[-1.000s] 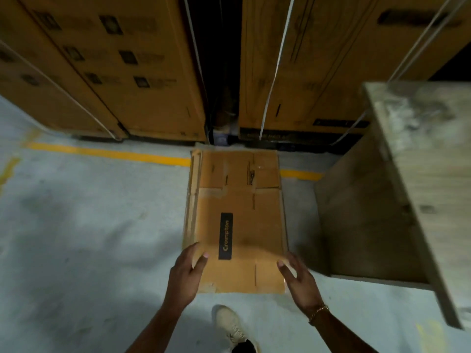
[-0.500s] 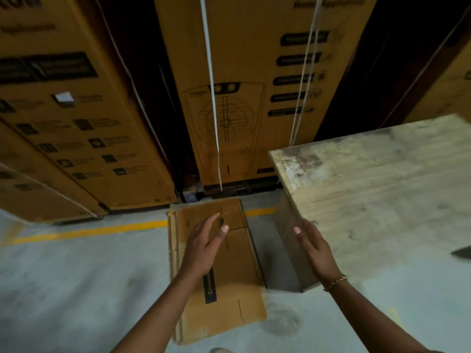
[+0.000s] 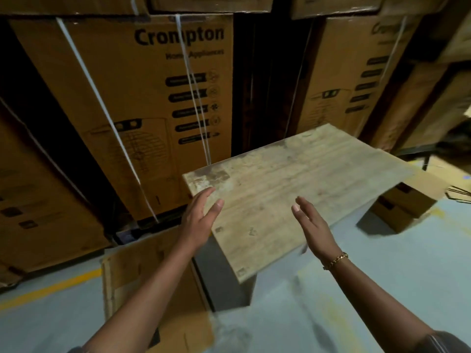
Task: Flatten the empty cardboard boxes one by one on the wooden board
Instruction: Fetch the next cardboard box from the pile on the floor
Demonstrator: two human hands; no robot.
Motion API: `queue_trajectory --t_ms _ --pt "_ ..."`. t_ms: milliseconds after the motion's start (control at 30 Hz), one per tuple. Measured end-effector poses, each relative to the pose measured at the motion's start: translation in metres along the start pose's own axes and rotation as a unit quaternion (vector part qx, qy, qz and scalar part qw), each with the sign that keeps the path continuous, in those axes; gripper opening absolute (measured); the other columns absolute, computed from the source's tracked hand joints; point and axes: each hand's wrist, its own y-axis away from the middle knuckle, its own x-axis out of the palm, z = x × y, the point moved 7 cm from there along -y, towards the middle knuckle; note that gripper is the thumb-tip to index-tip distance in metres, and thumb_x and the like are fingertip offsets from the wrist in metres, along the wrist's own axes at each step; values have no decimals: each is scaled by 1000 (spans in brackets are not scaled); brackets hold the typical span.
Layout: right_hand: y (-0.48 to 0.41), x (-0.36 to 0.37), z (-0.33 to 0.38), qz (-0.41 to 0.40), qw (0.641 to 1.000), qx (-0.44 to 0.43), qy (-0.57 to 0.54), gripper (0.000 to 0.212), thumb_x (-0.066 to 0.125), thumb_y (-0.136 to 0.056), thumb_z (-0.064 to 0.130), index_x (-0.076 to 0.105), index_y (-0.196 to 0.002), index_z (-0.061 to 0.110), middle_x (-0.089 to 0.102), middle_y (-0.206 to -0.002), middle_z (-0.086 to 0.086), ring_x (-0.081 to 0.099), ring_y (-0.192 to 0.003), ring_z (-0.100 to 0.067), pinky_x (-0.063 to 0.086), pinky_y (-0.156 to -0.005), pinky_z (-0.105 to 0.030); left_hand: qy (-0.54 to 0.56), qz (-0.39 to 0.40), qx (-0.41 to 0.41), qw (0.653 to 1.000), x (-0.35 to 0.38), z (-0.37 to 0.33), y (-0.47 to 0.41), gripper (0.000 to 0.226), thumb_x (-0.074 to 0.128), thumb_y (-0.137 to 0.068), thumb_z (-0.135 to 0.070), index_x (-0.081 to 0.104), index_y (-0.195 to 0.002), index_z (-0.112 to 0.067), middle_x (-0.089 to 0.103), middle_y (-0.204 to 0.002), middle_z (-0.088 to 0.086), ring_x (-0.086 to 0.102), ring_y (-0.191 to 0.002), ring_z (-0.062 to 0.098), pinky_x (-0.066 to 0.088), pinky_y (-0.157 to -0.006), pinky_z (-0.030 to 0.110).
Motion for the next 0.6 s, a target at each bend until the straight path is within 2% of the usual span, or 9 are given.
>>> queue_trajectory --t_ms 267,400,500,600 --pt "12 -152 -44 -63 998 19 -6 83 44 -79 79 40 -148 34 41 -151 16 37 -139 -4 32 -116 -36 20 85 46 995 172 -81 -14 66 44 -84 -71 44 -142 -41 37 -140 -25 33 -130 -3 30 -107 29" --pt "4 -210 -82 -95 994 48 -2 84 42 -78 81 38 -149 35 40 -152 16 37 -140 -6 32 -117 -39 1 134 62 989 246 -106 -34 52 49 -94 -61 44 -142 -41 38 -137 -27 34 -129 -3 29 -108 28" --pt "-12 -249 -112 -116 991 72 2 85 42 -78 81 37 -149 35 40 -153 15 37 -140 -7 32 -117 -41 1 159 67 985 299 -119 -61 48 51 -94 -58 47 -139 -41 40 -137 -27 36 -130 -2 30 -108 28" --pt "-36 -293 -143 -139 986 96 8 74 44 -87 73 37 -150 34 39 -153 14 36 -141 -9 31 -116 -39 9 194 68 979 360 -133 -97 50 51 -93 -60 47 -139 -41 41 -138 -25 38 -128 -2 30 -105 25"
